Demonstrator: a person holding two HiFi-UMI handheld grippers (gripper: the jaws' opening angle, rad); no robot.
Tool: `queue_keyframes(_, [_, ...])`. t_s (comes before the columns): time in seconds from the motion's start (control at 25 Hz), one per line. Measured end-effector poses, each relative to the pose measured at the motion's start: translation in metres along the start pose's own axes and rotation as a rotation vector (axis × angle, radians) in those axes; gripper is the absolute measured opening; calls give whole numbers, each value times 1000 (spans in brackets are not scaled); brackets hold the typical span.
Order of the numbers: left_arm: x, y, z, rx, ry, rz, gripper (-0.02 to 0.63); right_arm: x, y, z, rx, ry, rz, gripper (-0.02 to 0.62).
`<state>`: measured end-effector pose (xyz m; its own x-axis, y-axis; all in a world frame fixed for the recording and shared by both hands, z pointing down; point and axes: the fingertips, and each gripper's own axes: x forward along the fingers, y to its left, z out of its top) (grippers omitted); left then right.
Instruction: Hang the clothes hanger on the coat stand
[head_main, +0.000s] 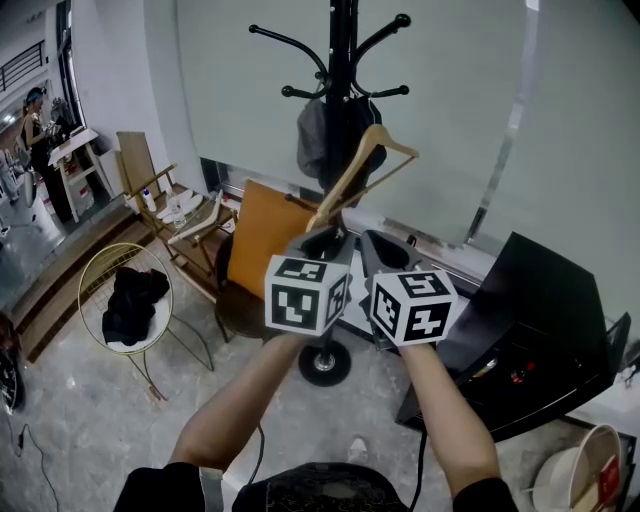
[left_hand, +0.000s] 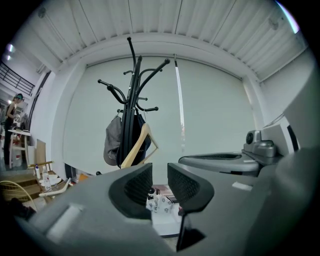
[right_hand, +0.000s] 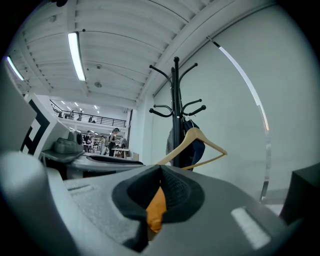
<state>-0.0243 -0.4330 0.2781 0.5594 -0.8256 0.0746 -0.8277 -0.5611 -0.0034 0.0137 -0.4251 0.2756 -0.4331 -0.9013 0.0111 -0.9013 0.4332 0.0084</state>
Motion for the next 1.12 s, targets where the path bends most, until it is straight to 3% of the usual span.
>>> queue_keyframes(0.56, [-46, -24, -9, 4, -3, -51, 91, -40, 36, -5, -34, 18, -13, 0])
queue_keyframes(0.76, [-66, -26, -11, 25, -29, -28, 8, -54, 51, -7, -54, 20, -13, 0])
queue_keyframes(1.12, [-83, -27, -14, 12, -27, -30, 5, -66, 67, -9, -74, 27, -15, 0])
